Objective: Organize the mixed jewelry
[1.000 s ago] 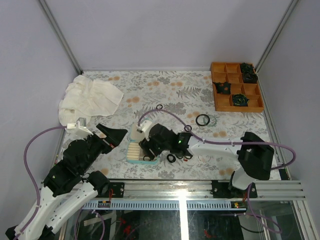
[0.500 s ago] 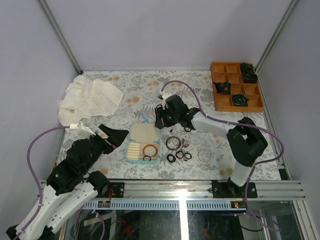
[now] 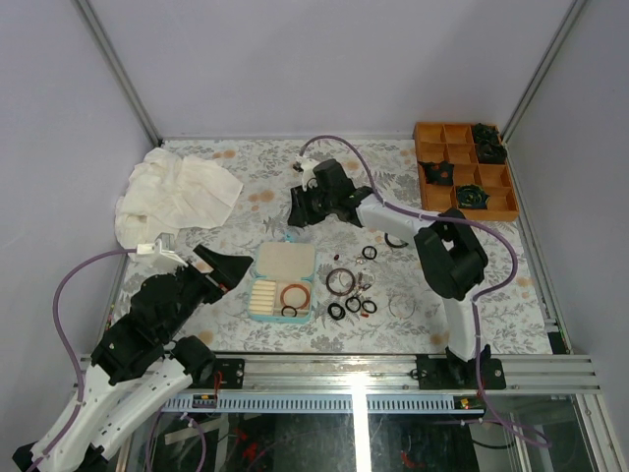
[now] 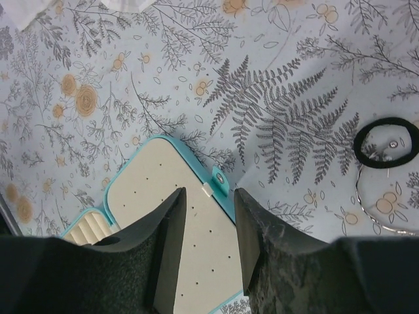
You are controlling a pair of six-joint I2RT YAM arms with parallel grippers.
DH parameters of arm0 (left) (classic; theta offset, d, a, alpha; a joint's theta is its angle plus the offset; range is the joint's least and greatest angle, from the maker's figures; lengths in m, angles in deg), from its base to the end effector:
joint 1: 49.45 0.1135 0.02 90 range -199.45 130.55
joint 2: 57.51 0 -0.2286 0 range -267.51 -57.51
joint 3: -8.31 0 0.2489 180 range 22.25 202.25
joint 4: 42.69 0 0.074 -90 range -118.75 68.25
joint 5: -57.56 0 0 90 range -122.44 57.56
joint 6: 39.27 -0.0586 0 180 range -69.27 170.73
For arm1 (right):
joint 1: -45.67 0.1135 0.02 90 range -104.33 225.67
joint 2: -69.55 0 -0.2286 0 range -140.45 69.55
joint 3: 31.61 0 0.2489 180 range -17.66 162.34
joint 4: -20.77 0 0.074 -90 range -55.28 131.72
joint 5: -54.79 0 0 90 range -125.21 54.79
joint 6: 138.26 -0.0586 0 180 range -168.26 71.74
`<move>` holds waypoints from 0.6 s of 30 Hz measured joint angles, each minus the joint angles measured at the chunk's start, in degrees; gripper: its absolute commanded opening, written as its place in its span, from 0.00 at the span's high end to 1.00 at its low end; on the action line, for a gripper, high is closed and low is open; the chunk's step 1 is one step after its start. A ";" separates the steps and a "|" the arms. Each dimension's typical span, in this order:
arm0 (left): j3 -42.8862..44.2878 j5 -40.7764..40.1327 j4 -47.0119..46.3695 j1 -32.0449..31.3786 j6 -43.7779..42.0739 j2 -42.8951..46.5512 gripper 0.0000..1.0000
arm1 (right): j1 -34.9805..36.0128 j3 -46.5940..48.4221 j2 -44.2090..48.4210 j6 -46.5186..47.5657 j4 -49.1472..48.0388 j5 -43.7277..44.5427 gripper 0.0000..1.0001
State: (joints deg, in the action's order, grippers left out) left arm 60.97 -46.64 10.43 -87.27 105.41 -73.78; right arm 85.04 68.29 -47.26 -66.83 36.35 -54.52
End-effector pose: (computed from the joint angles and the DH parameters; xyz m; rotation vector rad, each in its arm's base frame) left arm 0.1085 -0.0660 0.2876 -0.4626 1.8944 -0.8758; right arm 0.3513 0.3133 0.1757 -0.6115 2.1708 0.9310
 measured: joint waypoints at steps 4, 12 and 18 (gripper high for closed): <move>0.00 -0.37 0.07 0.00 -0.02 0.02 0.00 | 0.00 2.10 -1.55 2.08 1.29 -1.44 0.58; -0.11 -0.44 0.00 0.00 -0.02 -0.11 0.00 | 0.26 2.40 -4.35 4.74 3.76 -3.98 0.58; -0.11 -0.46 0.04 0.00 -0.02 -0.22 0.00 | 1.25 3.82 -6.27 5.77 5.55 -4.35 0.58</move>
State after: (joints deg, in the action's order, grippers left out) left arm 60.86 -47.10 10.48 -87.27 105.39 -74.00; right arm 86.29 72.11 -53.54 -61.06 41.90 -58.87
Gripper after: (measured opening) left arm 0.996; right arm 0.422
